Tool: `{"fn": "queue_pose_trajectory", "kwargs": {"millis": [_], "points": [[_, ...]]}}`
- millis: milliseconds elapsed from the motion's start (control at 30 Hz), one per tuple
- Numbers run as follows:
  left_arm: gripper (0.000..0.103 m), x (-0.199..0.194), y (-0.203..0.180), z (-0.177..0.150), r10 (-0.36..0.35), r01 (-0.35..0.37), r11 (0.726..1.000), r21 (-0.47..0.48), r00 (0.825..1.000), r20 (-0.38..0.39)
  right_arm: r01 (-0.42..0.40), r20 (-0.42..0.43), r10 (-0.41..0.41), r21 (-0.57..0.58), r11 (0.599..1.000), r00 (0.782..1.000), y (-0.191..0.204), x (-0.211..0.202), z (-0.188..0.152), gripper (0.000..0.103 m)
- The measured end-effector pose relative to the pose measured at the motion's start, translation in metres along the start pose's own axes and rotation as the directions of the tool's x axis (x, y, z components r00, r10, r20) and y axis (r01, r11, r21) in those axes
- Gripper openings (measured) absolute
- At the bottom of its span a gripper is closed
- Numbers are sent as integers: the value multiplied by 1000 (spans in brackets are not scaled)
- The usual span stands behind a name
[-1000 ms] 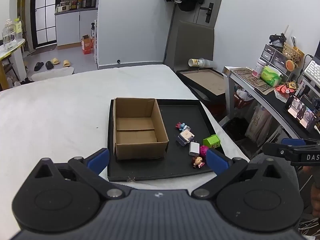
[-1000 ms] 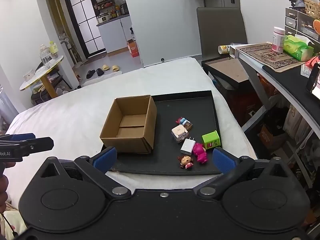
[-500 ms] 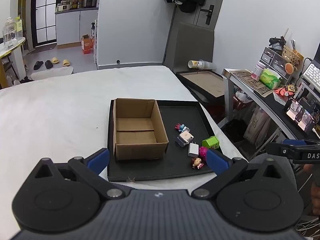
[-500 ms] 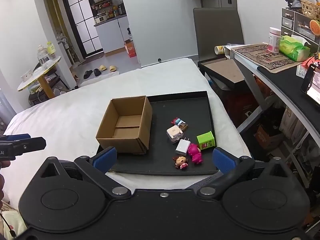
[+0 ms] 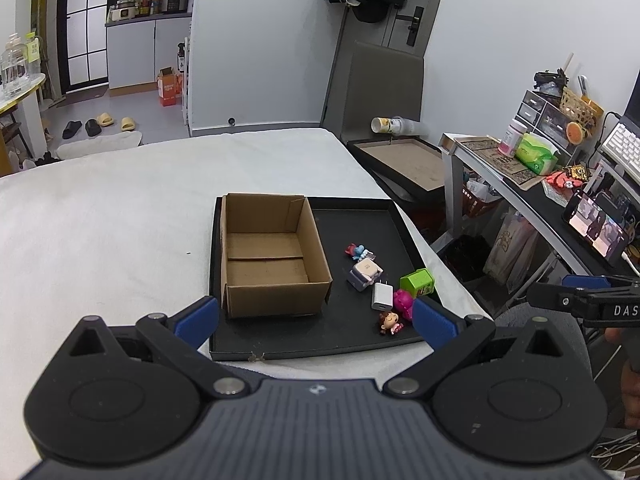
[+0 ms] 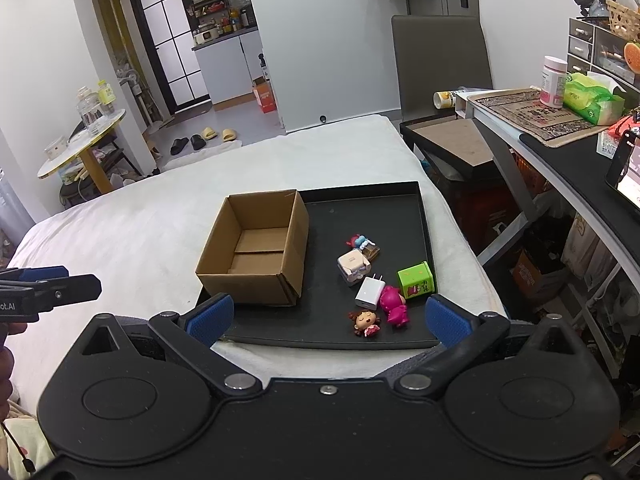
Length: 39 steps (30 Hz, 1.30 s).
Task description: Organize rigid objects
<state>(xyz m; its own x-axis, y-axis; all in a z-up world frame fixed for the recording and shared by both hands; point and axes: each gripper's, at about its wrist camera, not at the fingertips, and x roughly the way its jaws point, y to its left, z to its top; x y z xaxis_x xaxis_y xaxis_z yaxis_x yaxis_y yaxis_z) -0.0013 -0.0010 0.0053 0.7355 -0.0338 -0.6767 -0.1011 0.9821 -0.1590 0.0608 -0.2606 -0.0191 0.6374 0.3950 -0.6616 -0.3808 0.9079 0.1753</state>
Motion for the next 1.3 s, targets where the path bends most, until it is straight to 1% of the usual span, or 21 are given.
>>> {"fn": "queue_pose_trajectory", "kwargs": {"millis": [200, 600, 1300], "points": [[102, -1, -1, -1, 8, -8, 1000, 7, 1000, 15, 2, -3, -2, -1, 1000, 1000, 0, 1, 0, 103], [102, 1, 3, -3, 6, -6, 1000, -2, 1000, 6, -6, -13, 6, -3, 1000, 1000, 0, 3, -1, 103], [102, 9, 2, -7, -9, 9, 1000, 15, 1000, -10, -9, 16, 9, 13, 1000, 1000, 0, -1, -2, 103]]}}
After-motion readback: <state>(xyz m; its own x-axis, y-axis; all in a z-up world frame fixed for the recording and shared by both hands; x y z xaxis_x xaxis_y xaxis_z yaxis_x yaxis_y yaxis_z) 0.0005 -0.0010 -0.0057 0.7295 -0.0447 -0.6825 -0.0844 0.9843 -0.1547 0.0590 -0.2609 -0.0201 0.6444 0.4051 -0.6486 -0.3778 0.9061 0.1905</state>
